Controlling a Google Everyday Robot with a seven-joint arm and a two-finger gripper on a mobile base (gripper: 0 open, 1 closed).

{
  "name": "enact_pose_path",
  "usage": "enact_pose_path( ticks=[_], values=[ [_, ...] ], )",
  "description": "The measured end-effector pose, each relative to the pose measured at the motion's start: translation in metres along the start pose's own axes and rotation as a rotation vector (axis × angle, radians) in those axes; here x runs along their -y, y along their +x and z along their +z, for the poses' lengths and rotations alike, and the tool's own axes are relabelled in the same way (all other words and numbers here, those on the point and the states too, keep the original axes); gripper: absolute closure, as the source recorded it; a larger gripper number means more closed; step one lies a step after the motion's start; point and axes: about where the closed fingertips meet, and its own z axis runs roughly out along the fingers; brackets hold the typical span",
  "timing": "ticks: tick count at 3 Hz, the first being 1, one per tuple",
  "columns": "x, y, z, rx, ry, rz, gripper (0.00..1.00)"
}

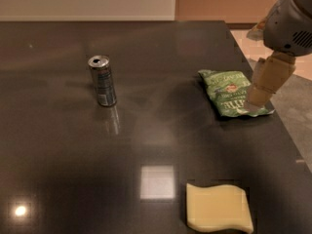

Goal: Move redbull can near green jalapeno chip bag

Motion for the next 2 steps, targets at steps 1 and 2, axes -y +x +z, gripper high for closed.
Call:
enact_pose_path(
  ticks=[1,2],
  values=[
    [0.018,-0.027,0.018,0.056,-0.007,-0.005,0.0],
    [0.034,-0.059,0.041,0.11,-0.005,-0.007,0.0]
  ],
)
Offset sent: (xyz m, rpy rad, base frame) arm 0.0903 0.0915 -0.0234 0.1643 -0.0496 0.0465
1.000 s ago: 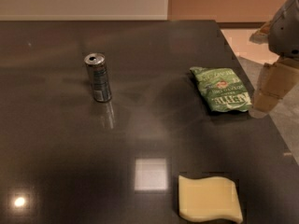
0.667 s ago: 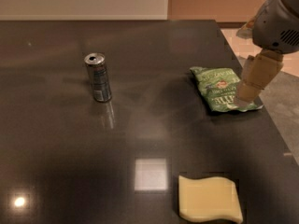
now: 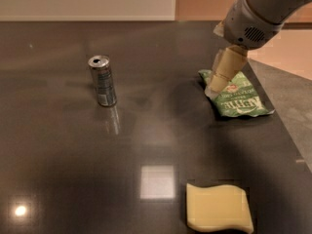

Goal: Move redbull can near green jalapeno chip bag

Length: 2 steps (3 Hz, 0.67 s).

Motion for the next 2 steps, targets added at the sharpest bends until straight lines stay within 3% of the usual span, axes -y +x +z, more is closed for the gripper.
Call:
enact_pose_path(
  ticks=[2],
  values=[
    [0.028,-0.064,0.048,0.14,-0.017,0.042,0.0]
  ],
)
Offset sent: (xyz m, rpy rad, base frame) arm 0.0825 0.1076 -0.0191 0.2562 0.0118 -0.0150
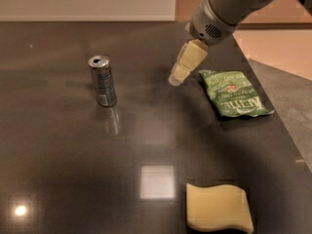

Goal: Move redbull can near green jalapeno chip bag

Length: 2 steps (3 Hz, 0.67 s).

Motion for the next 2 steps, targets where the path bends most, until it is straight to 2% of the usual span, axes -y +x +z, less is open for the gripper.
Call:
enact_pose_path(
  ticks=[2],
  values=[
    [-0.014,-0.064,0.05,0.139,-0.105,0.053,0.0]
  ],
)
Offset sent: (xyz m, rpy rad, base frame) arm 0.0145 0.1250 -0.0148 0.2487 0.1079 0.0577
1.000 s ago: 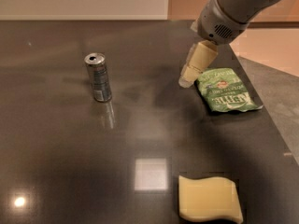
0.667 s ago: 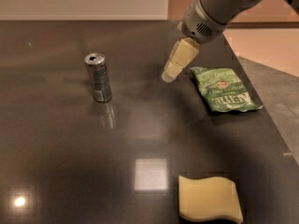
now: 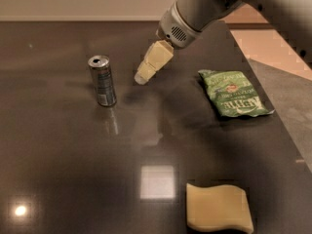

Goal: Move redbull can near green jalapeno chip bag

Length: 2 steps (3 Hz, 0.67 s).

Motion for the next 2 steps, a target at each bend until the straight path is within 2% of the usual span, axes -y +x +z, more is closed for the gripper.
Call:
enact_pose_path(
  ticks=[2],
  values=[
    [-0.017,-0.044,0.047,0.069,-0.032,-0.044,0.0]
  ],
)
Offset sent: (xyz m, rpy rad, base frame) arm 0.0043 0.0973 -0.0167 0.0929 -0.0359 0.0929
